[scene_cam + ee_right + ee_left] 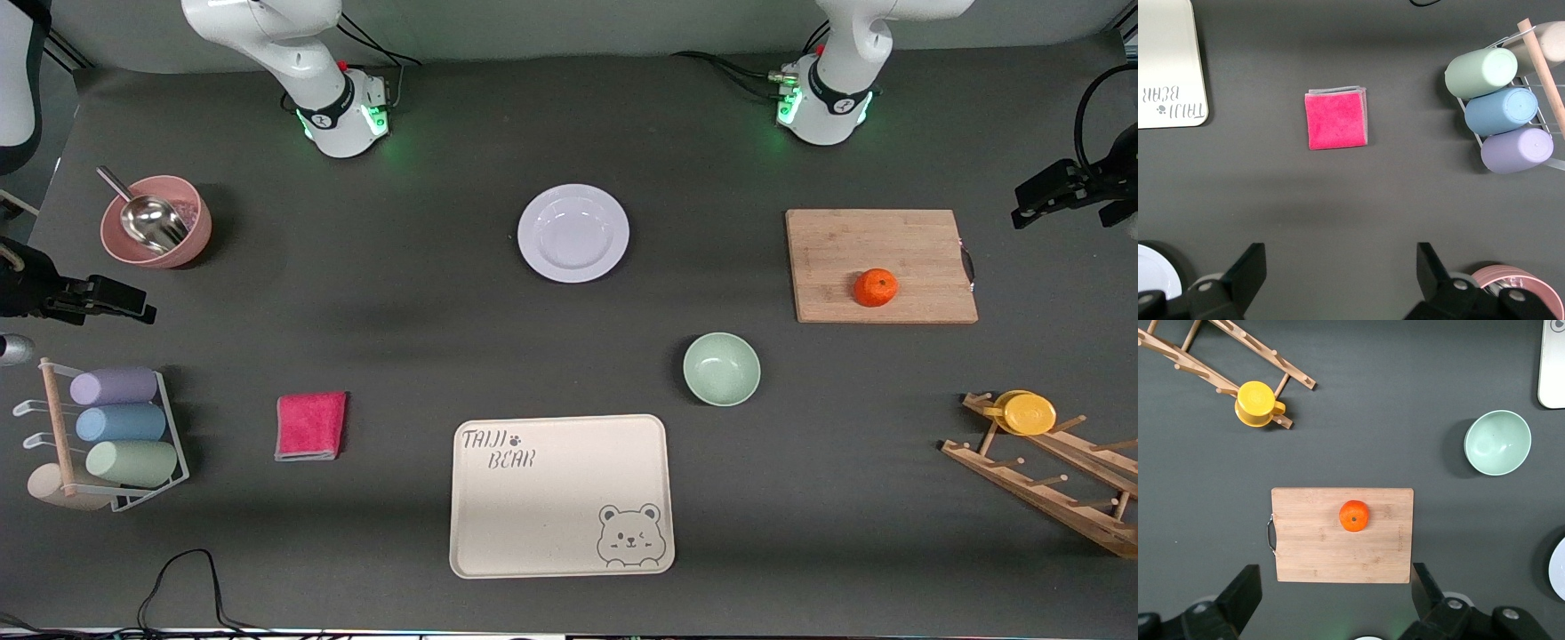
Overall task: Place orange and plate with both arms
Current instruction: 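Reach the left gripper down to the orange on the cutting board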
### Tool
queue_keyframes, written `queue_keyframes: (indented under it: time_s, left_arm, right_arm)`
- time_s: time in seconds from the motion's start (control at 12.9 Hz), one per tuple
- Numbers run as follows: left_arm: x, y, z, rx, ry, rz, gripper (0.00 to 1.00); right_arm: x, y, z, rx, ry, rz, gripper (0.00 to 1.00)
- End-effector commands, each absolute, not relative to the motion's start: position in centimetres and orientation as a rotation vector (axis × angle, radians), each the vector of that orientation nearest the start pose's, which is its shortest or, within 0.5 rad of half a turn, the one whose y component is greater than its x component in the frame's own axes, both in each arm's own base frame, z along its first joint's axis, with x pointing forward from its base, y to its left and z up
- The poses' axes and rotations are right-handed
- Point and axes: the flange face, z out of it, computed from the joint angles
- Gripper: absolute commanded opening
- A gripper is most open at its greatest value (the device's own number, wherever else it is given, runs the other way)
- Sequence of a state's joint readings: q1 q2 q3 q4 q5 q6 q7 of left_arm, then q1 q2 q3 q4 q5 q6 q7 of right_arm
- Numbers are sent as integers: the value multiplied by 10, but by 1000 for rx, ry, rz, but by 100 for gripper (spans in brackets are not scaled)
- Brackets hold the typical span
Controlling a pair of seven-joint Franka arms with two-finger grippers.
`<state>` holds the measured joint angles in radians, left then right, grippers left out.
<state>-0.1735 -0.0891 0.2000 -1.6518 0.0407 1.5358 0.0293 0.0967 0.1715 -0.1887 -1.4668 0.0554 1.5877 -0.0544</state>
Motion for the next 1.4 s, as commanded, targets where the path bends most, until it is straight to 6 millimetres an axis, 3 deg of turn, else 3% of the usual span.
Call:
queue_keyframes:
  time_s: [0.0,0.16,0.31,0.54,0.85,1.09,1.32]
  left_arm:
    - [523,25,636,-3130,0,56,100]
    - [523,27,625,-3136,-4,87,100]
    - [521,29,590,-3139,4,121,100]
    - [512,33,505,-3146,-2,144,100]
    - [474,36,375,-3155,-23,128,100]
    - [451,31,308,-3146,-18,126,100]
    - [441,31,267,-3134,-19,112,100]
  right_arm:
    - [601,-41,581,-3135,88,89,100]
    - [601,-41,580,-3135,88,91,100]
    - [601,-41,581,-3135,88,91,100]
    - [601,-41,581,-3135,88,91,100]
    - [600,-41,580,-3134,88,98,100]
    - [585,-33,577,-3119,79,99,100]
    - [561,-3,571,-3100,106,77,100]
